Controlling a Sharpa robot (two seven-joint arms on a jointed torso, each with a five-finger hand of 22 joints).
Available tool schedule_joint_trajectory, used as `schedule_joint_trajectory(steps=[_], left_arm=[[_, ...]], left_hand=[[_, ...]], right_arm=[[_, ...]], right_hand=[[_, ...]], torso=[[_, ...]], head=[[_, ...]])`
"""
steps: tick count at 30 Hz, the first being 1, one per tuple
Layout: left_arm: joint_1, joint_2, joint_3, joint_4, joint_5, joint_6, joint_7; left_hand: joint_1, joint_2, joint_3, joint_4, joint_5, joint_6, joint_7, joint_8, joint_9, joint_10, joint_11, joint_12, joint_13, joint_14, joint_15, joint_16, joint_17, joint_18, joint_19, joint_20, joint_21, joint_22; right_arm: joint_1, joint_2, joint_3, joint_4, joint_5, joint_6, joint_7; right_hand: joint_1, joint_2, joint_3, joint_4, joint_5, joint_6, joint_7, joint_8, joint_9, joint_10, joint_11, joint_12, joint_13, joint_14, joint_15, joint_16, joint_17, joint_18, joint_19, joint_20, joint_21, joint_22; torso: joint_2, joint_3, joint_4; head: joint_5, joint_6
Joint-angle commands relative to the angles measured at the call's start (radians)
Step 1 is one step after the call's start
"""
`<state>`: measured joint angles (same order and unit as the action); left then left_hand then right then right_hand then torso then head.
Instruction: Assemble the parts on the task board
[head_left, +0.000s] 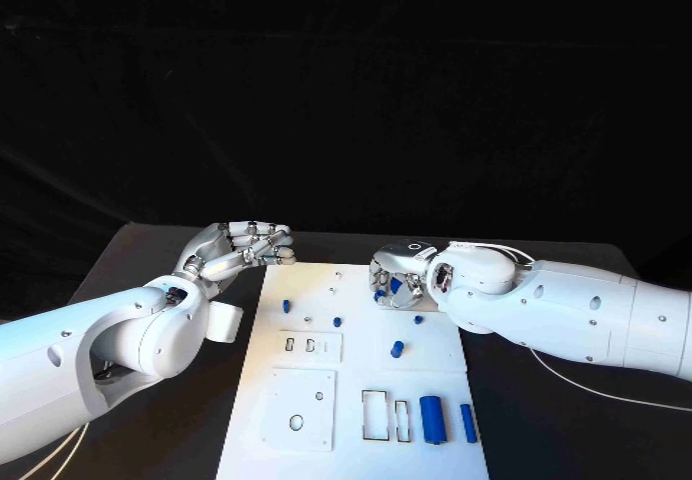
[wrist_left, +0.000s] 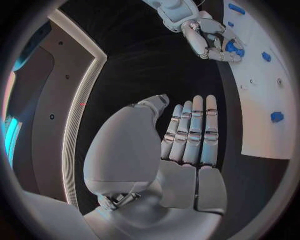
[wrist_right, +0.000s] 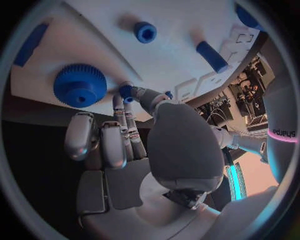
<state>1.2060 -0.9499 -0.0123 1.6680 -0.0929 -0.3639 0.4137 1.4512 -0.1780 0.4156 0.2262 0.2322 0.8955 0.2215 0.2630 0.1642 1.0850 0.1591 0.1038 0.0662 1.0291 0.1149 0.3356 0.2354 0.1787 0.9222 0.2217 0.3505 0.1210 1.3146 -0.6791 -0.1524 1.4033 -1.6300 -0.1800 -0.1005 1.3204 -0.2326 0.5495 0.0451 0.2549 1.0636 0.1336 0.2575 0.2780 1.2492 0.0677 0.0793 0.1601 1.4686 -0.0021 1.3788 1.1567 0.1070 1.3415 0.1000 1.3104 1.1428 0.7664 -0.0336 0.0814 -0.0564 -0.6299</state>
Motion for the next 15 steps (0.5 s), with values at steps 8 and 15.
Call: schedule_joint_trajectory(steps=[8, 15], left_arm=[[0.002, 0.002, 0.001, -0.003, 0.004, 0.022, 0.001], [0.001, 0.003, 0.001, -0.007, 0.005, 0.023, 0.001]], left_hand=[[-0.004, -0.010, 0.008, 0.001, -0.005, -0.001, 0.008, -0.007, -0.001, 0.001, 0.008, -0.005, -0.001, -0.004, 0.002, -0.005, 0.001, 0.003, -0.002, 0.002, -0.002, -0.002], [-0.004, -0.010, 0.008, 0.001, -0.005, -0.001, 0.008, -0.007, -0.001, 0.001, 0.008, -0.005, -0.001, -0.004, 0.002, -0.005, 0.001, 0.003, -0.002, 0.002, -0.002, -0.002]], right_arm=[[-0.004, -0.009, -0.001, 0.030, -0.023, -0.143, -0.031], [-0.001, -0.004, 0.001, 0.046, -0.030, -0.200, -0.054]], right_hand=[[0.031, 0.029, 0.047, -0.025, -0.025, 0.031, -0.012, 0.030, 0.034, 0.043, -0.015, 0.014, 0.016, 0.035, -0.019, 0.017, 0.012, -0.024, 0.010, -0.012, 0.024, 0.034], [0.033, 0.033, 0.053, -0.032, -0.030, 0.038, -0.015, 0.038, 0.045, 0.052, -0.018, 0.017, 0.020, 0.037, -0.022, 0.021, 0.018, -0.026, 0.016, -0.015, 0.032, 0.047]], torso=[[0.000, -0.0013, 0.0020], [0.002, -0.0021, 0.0043]], head=[[-0.001, 0.006], [-0.001, 0.010]])
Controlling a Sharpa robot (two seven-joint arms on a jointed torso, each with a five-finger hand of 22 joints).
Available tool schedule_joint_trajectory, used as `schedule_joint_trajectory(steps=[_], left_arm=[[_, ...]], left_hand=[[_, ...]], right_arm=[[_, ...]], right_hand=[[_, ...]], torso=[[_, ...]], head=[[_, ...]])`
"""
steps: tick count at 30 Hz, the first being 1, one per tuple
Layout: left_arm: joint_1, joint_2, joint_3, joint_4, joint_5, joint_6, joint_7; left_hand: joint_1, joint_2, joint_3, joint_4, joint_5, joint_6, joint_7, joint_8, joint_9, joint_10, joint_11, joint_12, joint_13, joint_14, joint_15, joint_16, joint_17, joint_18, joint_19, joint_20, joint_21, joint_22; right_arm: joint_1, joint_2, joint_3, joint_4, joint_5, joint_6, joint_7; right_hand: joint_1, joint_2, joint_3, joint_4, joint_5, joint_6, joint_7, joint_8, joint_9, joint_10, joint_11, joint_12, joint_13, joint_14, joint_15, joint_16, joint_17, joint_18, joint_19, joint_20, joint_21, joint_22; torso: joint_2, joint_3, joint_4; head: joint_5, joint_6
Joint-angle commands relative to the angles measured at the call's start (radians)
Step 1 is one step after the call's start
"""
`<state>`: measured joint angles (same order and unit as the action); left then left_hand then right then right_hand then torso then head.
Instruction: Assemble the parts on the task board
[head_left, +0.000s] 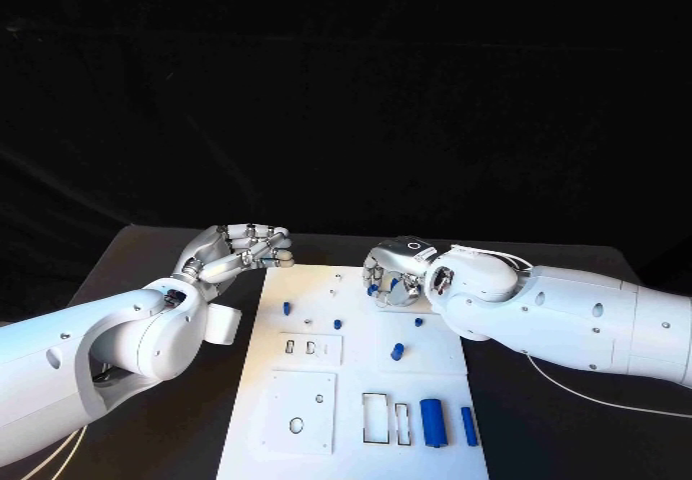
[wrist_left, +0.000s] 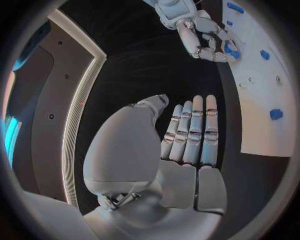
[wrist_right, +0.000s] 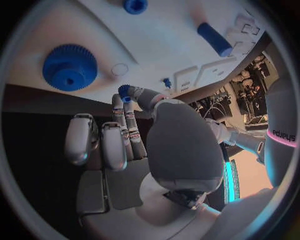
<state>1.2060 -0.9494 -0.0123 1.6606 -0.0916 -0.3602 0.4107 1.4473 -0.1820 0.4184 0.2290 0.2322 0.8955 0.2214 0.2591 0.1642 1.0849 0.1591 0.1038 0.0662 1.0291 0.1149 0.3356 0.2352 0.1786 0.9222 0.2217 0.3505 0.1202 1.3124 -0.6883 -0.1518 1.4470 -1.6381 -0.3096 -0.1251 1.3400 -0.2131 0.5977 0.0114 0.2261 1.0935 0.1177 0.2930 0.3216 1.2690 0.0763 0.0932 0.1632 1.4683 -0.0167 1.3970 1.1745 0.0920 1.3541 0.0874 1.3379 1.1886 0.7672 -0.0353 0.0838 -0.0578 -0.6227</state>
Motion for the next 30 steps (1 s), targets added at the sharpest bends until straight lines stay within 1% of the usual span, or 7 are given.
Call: schedule_joint_trajectory(steps=[1, 6, 12, 16, 21, 26, 30], left_arm=[[0.001, 0.002, 0.001, 0.000, 0.004, 0.019, 0.004], [0.001, 0.002, 0.001, 0.000, 0.004, 0.017, 0.001], [0.002, 0.002, 0.001, 0.003, 0.004, 0.016, -0.001], [0.002, 0.002, 0.001, 0.005, 0.004, 0.016, -0.001], [0.003, 0.002, 0.001, 0.008, 0.004, 0.018, -0.001], [0.004, 0.003, 0.001, 0.010, 0.004, 0.019, -0.001], [0.006, 0.003, 0.001, 0.011, 0.004, 0.019, -0.001]], left_hand=[[0.000, -0.006, 0.005, -0.001, -0.005, -0.001, 0.008, -0.003, -0.001, 0.001, 0.008, -0.005, -0.001, -0.004, 0.002, -0.005, 0.002, 0.003, -0.002, 0.002, -0.002, -0.001], [0.000, -0.006, 0.006, -0.002, -0.005, -0.001, 0.009, -0.004, -0.001, 0.001, 0.008, -0.006, -0.001, -0.005, 0.003, -0.006, 0.002, 0.003, -0.003, 0.003, -0.002, -0.001], [0.000, -0.006, 0.006, -0.002, -0.005, -0.001, 0.009, -0.004, -0.001, 0.001, 0.008, -0.006, -0.001, -0.005, 0.003, -0.006, 0.002, 0.003, -0.003, 0.003, -0.002, -0.001], [0.000, -0.006, 0.006, -0.002, -0.005, -0.001, 0.009, -0.004, -0.002, 0.001, 0.008, -0.007, -0.001, -0.005, 0.003, -0.006, 0.002, 0.003, -0.003, 0.003, -0.003, -0.001], [0.000, -0.006, 0.006, -0.002, -0.005, -0.001, 0.009, -0.004, -0.002, 0.001, 0.008, -0.007, -0.001, -0.005, 0.003, -0.006, 0.002, 0.003, -0.003, 0.003, -0.003, -0.001], [0.000, -0.006, 0.006, -0.002, -0.005, -0.001, 0.009, -0.004, -0.002, 0.001, 0.008, -0.007, -0.001, -0.005, 0.003, -0.006, 0.002, 0.003, -0.003, 0.003, -0.003, -0.001], [0.000, -0.006, 0.006, -0.002, -0.005, -0.001, 0.009, -0.004, -0.002, 0.001, 0.008, -0.007, -0.001, -0.005, 0.003, -0.006, 0.002, 0.003, -0.003, 0.003, -0.003, -0.001]], right_arm=[[0.001, 0.009, 0.001, 0.000, -0.024, -0.079, -0.035], [0.003, 0.032, 0.002, -0.024, -0.027, -0.130, -0.049], [0.005, 0.076, 0.002, -0.069, -0.027, -0.153, -0.054], [0.005, 0.102, 0.002, -0.095, -0.023, -0.156, -0.050], [0.003, 0.126, 0.002, -0.116, -0.018, -0.152, -0.043], [0.001, 0.140, 0.002, -0.130, -0.012, -0.143, -0.035], [-0.001, 0.149, 0.002, -0.138, -0.008, -0.135, -0.030]], right_hand=[[0.013, 0.014, 0.005, 0.002, -0.001, 0.008, 0.001, 0.003, 0.001, 0.032, -0.027, 0.003, 0.016, 0.037, -0.007, 0.003, 0.000, -0.011, 0.003, -0.002, 0.004, 0.001], [0.013, 0.012, 0.005, 0.000, -0.003, 0.007, 0.001, 0.003, 0.003, 0.033, -0.028, 0.002, 0.017, 0.037, -0.008, 0.005, 0.003, -0.012, 0.005, -0.003, 0.007, 0.006], [0.013, 0.010, 0.007, -0.003, -0.003, 0.006, 0.001, 0.003, 0.005, 0.032, -0.028, 0.002, 0.018, 0.038, -0.008, 0.006, 0.005, -0.012, 0.004, -0.003, 0.007, 0.006], [0.013, 0.010, 0.007, -0.003, -0.003, 0.006, 0.001, 0.003, 0.005, 0.032, -0.028, 0.002, 0.018, 0.038, -0.008, 0.006, 0.005, -0.012, 0.004, -0.003, 0.007, 0.006], [0.012, 0.009, 0.007, -0.003, -0.003, 0.005, 0.002, 0.003, 0.006, 0.032, -0.027, 0.001, 0.018, 0.038, -0.008, 0.007, 0.006, -0.012, 0.004, -0.004, 0.007, 0.005], [0.011, 0.009, 0.008, -0.003, -0.005, 0.003, 0.002, 0.003, 0.007, 0.031, -0.026, 0.000, 0.018, 0.038, -0.008, 0.008, 0.006, -0.012, 0.003, -0.004, 0.007, 0.005], [0.010, 0.008, 0.008, -0.003, -0.005, 0.003, 0.002, 0.003, 0.008, 0.030, -0.026, -0.001, 0.018, 0.038, -0.008, 0.008, 0.006, -0.011, 0.002, -0.004, 0.006, 0.004]], torso=[[0.001, -0.0009, 0.0022], [0.003, -0.0017, 0.0054], [0.005, -0.0034, 0.0080], [0.008, -0.0034, 0.0107], [0.011, -0.0072, 0.0169], [0.014, -0.0094, 0.0210], [0.014, -0.0096, 0.0217]], head=[[0.000, 0.003], [0.001, 0.002], [-0.001, 0.003], [-0.003, 0.003], [-0.006, 0.001], [-0.006, 0.000], [-0.005, -0.002]])
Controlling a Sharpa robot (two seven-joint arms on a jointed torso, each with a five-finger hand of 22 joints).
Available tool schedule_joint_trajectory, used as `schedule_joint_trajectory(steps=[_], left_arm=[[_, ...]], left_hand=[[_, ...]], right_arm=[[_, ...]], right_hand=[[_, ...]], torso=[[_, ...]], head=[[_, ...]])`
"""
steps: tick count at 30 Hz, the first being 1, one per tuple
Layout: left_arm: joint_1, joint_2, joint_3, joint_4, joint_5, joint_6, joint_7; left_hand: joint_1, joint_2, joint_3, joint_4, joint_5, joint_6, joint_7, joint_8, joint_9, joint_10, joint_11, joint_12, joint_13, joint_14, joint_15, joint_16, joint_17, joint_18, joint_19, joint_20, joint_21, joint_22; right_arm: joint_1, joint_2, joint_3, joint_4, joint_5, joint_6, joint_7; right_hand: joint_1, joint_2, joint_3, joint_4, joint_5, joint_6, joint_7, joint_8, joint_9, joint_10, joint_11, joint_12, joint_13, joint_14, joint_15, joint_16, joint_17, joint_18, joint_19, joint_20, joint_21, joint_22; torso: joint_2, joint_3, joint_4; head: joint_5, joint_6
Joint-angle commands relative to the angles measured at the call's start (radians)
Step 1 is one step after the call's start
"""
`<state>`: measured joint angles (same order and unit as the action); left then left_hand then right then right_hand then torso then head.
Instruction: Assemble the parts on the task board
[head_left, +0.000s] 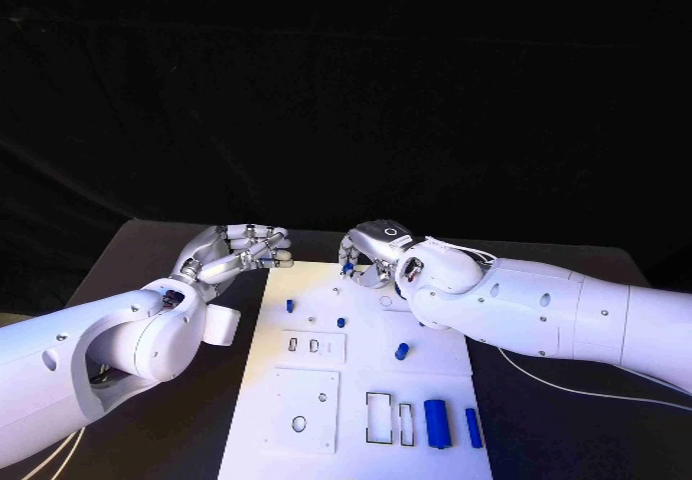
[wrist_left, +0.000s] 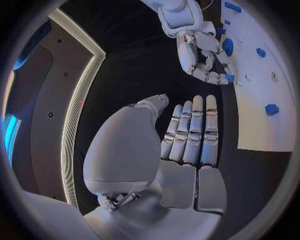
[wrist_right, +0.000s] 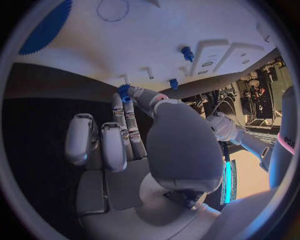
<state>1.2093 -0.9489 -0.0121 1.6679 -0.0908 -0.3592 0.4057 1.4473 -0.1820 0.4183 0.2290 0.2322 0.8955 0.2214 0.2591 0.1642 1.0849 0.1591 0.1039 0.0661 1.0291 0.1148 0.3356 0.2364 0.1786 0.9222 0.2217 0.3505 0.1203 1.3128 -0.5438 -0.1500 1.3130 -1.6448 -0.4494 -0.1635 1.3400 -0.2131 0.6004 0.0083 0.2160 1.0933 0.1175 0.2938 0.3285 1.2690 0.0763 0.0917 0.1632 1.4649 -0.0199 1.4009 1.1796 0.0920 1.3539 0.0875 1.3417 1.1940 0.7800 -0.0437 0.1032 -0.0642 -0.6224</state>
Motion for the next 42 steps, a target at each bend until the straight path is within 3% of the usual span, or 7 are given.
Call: schedule_joint_trajectory(steps=[1, 25, 27, 29, 31, 36, 42], left_arm=[[0.003, 0.003, 0.001, 0.003, 0.003, 0.018, 0.004], [0.008, 0.004, 0.002, 0.004, 0.003, 0.023, 0.003], [0.008, 0.004, 0.002, 0.003, 0.003, 0.023, 0.002], [0.008, 0.004, 0.002, 0.003, 0.003, 0.023, 0.002], [0.008, 0.004, 0.002, 0.003, 0.003, 0.024, 0.002], [0.009, 0.004, 0.002, 0.003, 0.003, 0.025, 0.001], [0.009, 0.002, 0.002, 0.001, 0.004, 0.026, 0.001]], left_hand=[[0.000, -0.006, 0.006, -0.002, -0.005, -0.001, 0.009, -0.004, -0.002, 0.001, 0.008, -0.007, -0.001, -0.005, 0.003, -0.006, 0.001, 0.003, -0.003, 0.003, -0.003, -0.002], [0.000, -0.006, 0.006, -0.002, -0.005, -0.001, 0.009, -0.004, -0.002, 0.001, 0.008, -0.007, -0.001, -0.005, 0.003, -0.006, 0.001, 0.003, -0.003, 0.003, -0.003, -0.002], [0.000, -0.006, 0.006, -0.002, -0.005, -0.001, 0.009, -0.004, -0.002, 0.001, 0.008, -0.007, -0.001, -0.005, 0.003, -0.006, 0.001, 0.003, -0.003, 0.003, -0.003, -0.002], [0.000, -0.006, 0.006, -0.002, -0.005, -0.001, 0.009, -0.004, -0.002, 0.001, 0.008, -0.007, -0.001, -0.005, 0.003, -0.006, 0.001, 0.003, -0.003, 0.003, -0.003, -0.002], [0.000, -0.006, 0.006, -0.002, -0.005, -0.001, 0.009, -0.004, -0.002, 0.001, 0.008, -0.007, -0.001, -0.005, 0.003, -0.006, 0.001, 0.003, -0.003, 0.003, -0.003, -0.002], [-0.002, -0.007, 0.010, -0.004, -0.006, -0.002, 0.009, -0.005, -0.002, 0.002, 0.009, -0.012, 0.000, -0.007, 0.004, -0.007, 0.004, 0.003, -0.004, 0.004, -0.004, -0.003], [-0.002, -0.007, 0.010, -0.004, -0.006, -0.002, 0.009, -0.005, -0.002, 0.002, 0.009, -0.012, 0.000, -0.007, 0.004, -0.007, 0.004, 0.003, -0.004, 0.004, -0.004, -0.003]], right_arm=[[-0.002, 0.007, 0.000, -0.006, 0.000, 0.006, 0.010], [-0.016, 0.039, -0.001, -0.051, 0.018, 0.051, 0.026], [-0.016, 0.041, -0.001, -0.056, 0.023, 0.044, 0.030], [-0.016, 0.043, -0.001, -0.060, 0.028, 0.036, 0.034], [-0.016, 0.044, -0.001, -0.062, 0.030, 0.031, 0.036], [-0.016, 0.039, -0.002, -0.061, 0.035, 0.021, 0.040], [-0.016, -0.023, -0.002, -0.001, 0.038, 0.016, 0.028]], right_hand=[[0.009, 0.008, 0.006, 0.000, 0.004, 0.002, 0.003, 0.002, 0.001, 0.030, -0.026, 0.001, 0.018, 0.042, -0.004, 0.004, 0.002, -0.012, 0.002, -0.004, 0.002, -0.001], [-0.011, -0.002, 0.006, 0.005, -0.003, -0.013, 0.005, -0.002, 0.009, 0.022, -0.023, -0.007, 0.019, 0.039, -0.001, 0.004, -0.006, -0.009, -0.007, -0.002, -0.005, -0.010], [-0.023, -0.011, 0.008, 0.009, -0.014, -0.033, 0.012, -0.012, 0.010, 0.002, -0.015, -0.020, 0.016, 0.037, 0.005, 0.002, -0.013, -0.008, -0.014, 0.002, -0.011, -0.017], [-0.046, -0.037, 0.013, 0.019, -0.062, -0.085, 0.038, -0.042, 0.007, -0.076, 0.010, -0.032, -0.004, 0.024, 0.028, -0.019, -0.059, 0.001, -0.048, 0.018, -0.046, -0.066], [-0.057, -0.057, -0.002, 0.025, -0.065, -0.124, 0.053, -0.067, 0.001, -0.135, 0.029, -0.031, -0.020, 0.011, 0.041, -0.039, -0.101, 0.011, -0.080, 0.033, -0.081, -0.113], [-0.026, -0.046, -0.096, 0.027, -0.056, -0.167, 0.060, -0.110, -0.006, -0.225, 0.042, -0.021, -0.054, -0.013, 0.052, -0.087, -0.197, 0.035, -0.144, 0.048, -0.170, -0.220], [0.002, -0.030, -0.172, 0.040, -0.044, -0.165, 0.056, -0.125, -0.006, -0.234, 0.039, -0.007, -0.069, -0.010, 0.050, -0.089, -0.205, 0.033, -0.129, 0.047, -0.176, -0.214]], torso=[[0.002, -0.0013, 0.0028], [0.003, -0.0021, 0.0020], [0.003, -0.0022, 0.0016], [0.003, -0.0024, 0.0016], [0.003, -0.0020, 0.0022], [0.003, -0.0022, 0.0028], [0.002, -0.0012, -0.0004]], head=[[0.002, -0.003], [0.007, -0.009], [0.007, -0.008], [0.007, -0.008], [0.006, -0.008], [0.006, -0.008], [0.006, -0.007]])
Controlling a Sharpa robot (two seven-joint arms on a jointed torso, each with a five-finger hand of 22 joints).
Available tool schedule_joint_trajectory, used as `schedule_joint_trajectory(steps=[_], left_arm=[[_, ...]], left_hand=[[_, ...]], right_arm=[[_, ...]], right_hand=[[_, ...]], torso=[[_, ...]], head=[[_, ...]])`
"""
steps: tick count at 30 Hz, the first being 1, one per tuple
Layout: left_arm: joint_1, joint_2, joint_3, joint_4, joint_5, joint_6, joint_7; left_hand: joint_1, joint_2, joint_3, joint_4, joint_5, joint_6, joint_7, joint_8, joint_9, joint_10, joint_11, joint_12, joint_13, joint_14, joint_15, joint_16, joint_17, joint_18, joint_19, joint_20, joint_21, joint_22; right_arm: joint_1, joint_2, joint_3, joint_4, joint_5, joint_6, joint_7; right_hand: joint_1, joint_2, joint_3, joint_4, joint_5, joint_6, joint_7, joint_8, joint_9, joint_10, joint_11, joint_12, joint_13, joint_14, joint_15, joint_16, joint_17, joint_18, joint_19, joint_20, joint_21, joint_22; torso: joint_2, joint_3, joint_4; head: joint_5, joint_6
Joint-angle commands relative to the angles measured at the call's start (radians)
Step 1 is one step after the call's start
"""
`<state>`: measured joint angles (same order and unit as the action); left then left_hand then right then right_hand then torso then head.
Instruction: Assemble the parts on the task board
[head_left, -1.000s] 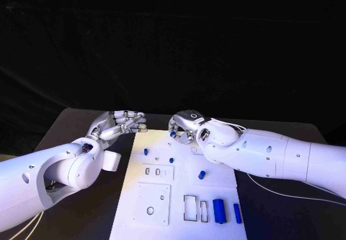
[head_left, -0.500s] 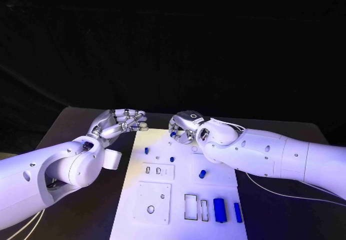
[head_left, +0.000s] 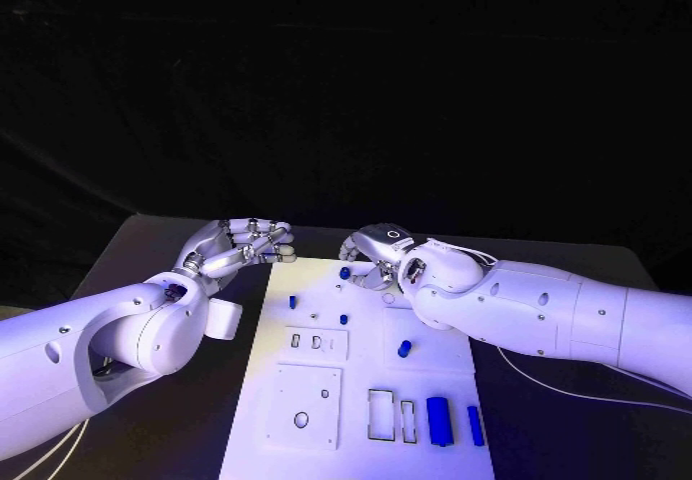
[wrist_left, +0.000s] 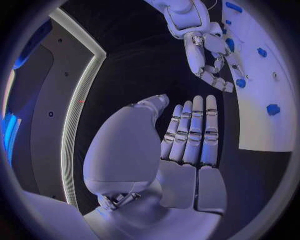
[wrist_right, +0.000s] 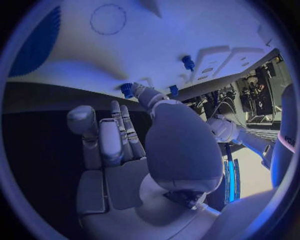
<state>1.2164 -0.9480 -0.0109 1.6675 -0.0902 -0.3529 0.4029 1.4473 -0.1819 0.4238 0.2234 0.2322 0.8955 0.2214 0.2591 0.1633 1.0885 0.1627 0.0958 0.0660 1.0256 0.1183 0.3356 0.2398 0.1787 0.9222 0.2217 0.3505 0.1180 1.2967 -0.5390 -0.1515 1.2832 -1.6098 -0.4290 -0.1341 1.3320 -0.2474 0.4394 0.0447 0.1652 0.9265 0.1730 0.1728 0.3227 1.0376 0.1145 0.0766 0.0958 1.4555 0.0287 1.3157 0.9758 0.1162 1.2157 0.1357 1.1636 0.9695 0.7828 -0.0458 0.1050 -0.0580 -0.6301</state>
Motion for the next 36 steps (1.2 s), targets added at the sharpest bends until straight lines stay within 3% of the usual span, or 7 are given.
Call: schedule_joint_trajectory(steps=[1, 6, 12, 18, 23, 30, 36], left_arm=[[0.002, 0.000, 0.001, 0.001, 0.004, 0.020, 0.004], [0.002, 0.000, 0.001, -0.003, 0.007, 0.023, 0.005], [0.001, -0.001, 0.001, -0.008, 0.009, 0.027, 0.006], [0.001, -0.001, 0.001, -0.012, 0.010, 0.030, 0.006], [0.001, -0.002, 0.001, -0.014, 0.010, 0.032, 0.007], [0.001, -0.002, 0.000, -0.014, 0.010, 0.034, 0.008], [0.001, -0.003, 0.001, -0.013, 0.010, 0.035, 0.008]], left_hand=[[-0.002, -0.007, 0.004, 0.001, -0.006, -0.002, 0.009, -0.005, -0.001, -0.002, 0.006, -0.003, 0.000, -0.003, 0.000, -0.007, 0.001, 0.003, -0.004, 0.004, -0.004, -0.001], [-0.002, -0.007, 0.004, 0.001, -0.006, -0.002, 0.009, -0.005, -0.001, -0.002, 0.006, -0.003, 0.000, -0.003, 0.000, -0.007, 0.001, 0.003, -0.004, 0.004, -0.004, -0.001], [-0.002, -0.007, 0.004, 0.001, -0.006, -0.002, 0.009, -0.005, -0.001, -0.002, 0.006, -0.003, 0.000, -0.003, 0.000, -0.007, 0.001, 0.003, -0.004, 0.004, -0.004, -0.001], [-0.003, -0.008, 0.006, 0.001, -0.006, -0.003, 0.009, -0.006, -0.001, -0.002, 0.006, -0.005, 0.000, -0.004, 0.000, -0.007, 0.002, 0.003, -0.004, 0.004, -0.004, -0.001], [-0.003, -0.008, 0.006, 0.001, -0.006, -0.003, 0.009, -0.006, -0.001, -0.002, 0.006, -0.005, 0.000, -0.004, 0.000, -0.007, 0.002, 0.003, -0.004, 0.004, -0.004, -0.001], [-0.003, -0.008, 0.006, 0.001, -0.006, -0.003, 0.009, -0.006, -0.001, -0.002, 0.006, -0.005, 0.000, -0.004, 0.000, -0.007, 0.002, 0.003, -0.004, 0.004, -0.004, -0.001], [-0.003, -0.008, 0.006, 0.001, -0.006, -0.003, 0.009, -0.006, -0.001, -0.002, 0.006, -0.005, 0.000, -0.004, 0.000, -0.007, 0.002, 0.003, -0.004, 0.004, -0.004, -0.001]], right_arm=[[0.000, -0.042, 0.000, 0.043, 0.006, -0.006, -0.004], [0.005, -0.133, 0.003, 0.130, 0.053, -0.018, -0.018], [0.018, -0.247, 0.007, 0.215, 0.190, -0.006, -0.036], [0.023, -0.303, 0.009, 0.216, 0.274, 0.033, -0.058], [0.023, -0.319, 0.009, 0.205, 0.297, 0.072, -0.071], [0.016, -0.309, 0.008, 0.182, 0.302, 0.116, -0.096], [0.008, -0.295, 0.008, 0.166, 0.303, 0.131, -0.107]], right_hand=[[0.011, 0.006, -0.014, 0.005, 0.008, 0.003, 0.001, -0.004, 0.000, 0.000, 0.001, 0.010, -0.002, 0.000, 0.001, -0.003, -0.001, 0.009, 0.011, -0.002, 0.003, 0.011], [0.010, 0.006, -0.023, 0.023, 0.030, 0.022, 0.016, -0.007, 0.001, 0.051, 0.004, 0.037, -0.004, 0.004, 0.002, 0.003, 0.005, 0.003, 0.034, -0.002, 0.018, 0.038], [-0.017, -0.016, -0.013, 0.062, 0.053, 0.034, 0.000, -0.015, 0.002, 0.170, -0.019, 0.069, 0.001, 0.023, -0.014, 0.043, 0.070, -0.010, 0.081, -0.013, 0.068, 0.111], [0.031, -0.021, -0.134, 0.086, -0.014, -0.004, -0.024, -0.040, 0.003, 0.306, -0.054, 0.144, 0.075, 0.030, -0.042, 0.065, 0.102, -0.019, 0.103, -0.040, 0.094, 0.155], [0.164, 0.017, -0.383, 0.237, 0.040, -0.025, -0.039, 0.006, 0.047, 0.229, -0.066, 0.531, 0.502, 0.060, -0.050, 0.149, 0.270, -0.037, 0.153, -0.054, 0.161, 0.264], [0.152, 0.036, -0.417, 0.243, 0.079, -0.047, -0.028, 0.041, 0.068, 0.369, -0.055, 1.185, 1.160, 0.095, -0.038, 0.228, 0.487, -0.055, 0.199, -0.041, 0.223, 0.356], [0.138, 0.042, -0.422, 0.245, 0.086, -0.051, -0.023, 0.068, 0.078, 0.461, -0.048, 1.387, 1.363, 0.103, -0.032, 0.241, 0.532, -0.065, 0.223, -0.032, 0.254, 0.401]], torso=[[-0.001, 0.0010, -0.0024], [-0.002, 0.0021, -0.0066], [-0.006, 0.0036, -0.0140], [-0.008, 0.0065, -0.0177], [-0.007, 0.0060, -0.0156], [-0.006, 0.0057, -0.0174], [-0.007, 0.0046, -0.0150]], head=[[0.000, 0.001], [0.000, 0.003], [0.000, 0.004], [-0.009, 0.005], [-0.013, 0.003], [-0.011, 0.002], [-0.013, -0.003]])
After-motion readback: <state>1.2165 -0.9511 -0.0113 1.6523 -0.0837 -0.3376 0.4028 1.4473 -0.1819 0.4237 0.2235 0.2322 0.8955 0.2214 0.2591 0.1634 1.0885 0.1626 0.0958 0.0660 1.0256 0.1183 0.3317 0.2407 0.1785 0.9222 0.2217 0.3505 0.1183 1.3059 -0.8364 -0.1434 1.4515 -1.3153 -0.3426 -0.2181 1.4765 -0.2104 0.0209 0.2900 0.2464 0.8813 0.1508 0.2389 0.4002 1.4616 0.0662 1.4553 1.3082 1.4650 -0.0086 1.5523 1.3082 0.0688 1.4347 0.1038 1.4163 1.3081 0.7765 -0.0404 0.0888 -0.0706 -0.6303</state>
